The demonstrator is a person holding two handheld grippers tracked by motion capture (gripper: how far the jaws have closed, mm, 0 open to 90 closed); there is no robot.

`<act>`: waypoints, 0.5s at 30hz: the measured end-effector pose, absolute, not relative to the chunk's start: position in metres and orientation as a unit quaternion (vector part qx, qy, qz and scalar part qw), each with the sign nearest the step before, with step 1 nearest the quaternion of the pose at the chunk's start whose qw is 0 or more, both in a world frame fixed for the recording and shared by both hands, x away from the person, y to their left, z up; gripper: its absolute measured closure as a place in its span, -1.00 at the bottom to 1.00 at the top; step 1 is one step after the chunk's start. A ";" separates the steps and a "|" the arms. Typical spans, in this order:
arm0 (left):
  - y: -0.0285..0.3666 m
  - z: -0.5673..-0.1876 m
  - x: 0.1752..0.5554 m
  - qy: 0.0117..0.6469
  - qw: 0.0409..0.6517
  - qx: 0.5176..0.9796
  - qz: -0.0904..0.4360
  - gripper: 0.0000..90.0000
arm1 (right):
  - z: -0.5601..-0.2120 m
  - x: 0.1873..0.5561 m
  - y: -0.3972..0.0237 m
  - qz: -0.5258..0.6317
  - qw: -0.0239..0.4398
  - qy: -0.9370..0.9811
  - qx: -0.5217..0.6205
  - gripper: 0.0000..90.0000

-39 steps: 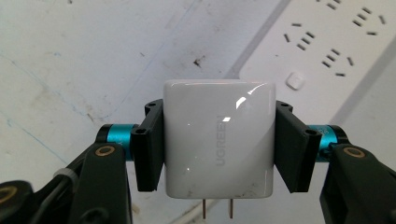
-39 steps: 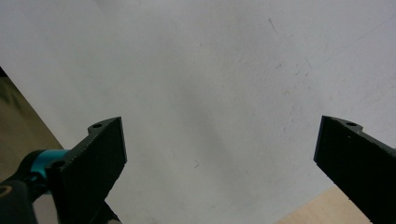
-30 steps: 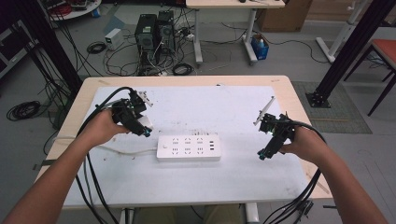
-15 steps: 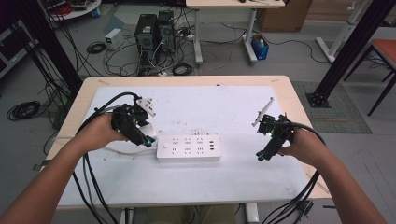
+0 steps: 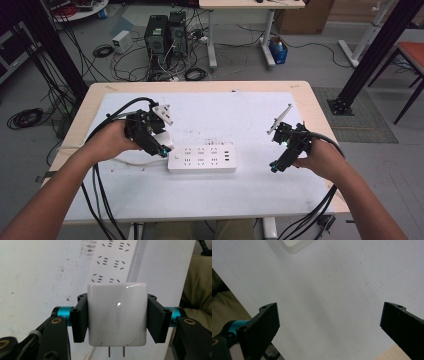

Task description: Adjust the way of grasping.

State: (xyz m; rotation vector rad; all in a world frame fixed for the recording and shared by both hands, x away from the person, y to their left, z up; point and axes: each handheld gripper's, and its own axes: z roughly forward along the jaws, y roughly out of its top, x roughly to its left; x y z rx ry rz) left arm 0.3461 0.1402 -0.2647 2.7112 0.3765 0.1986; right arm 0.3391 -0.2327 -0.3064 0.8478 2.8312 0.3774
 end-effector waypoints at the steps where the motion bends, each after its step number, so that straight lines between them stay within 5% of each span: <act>1: 0.140 -0.265 0.346 0.135 0.197 0.968 0.071 -0.06 | -0.306 0.339 -0.233 0.126 0.081 0.947 0.284 -0.96; 15: 0.122 -0.265 0.351 0.129 0.217 0.964 0.079 -0.06 | -0.304 0.337 -0.235 0.228 0.049 0.900 0.368 -0.96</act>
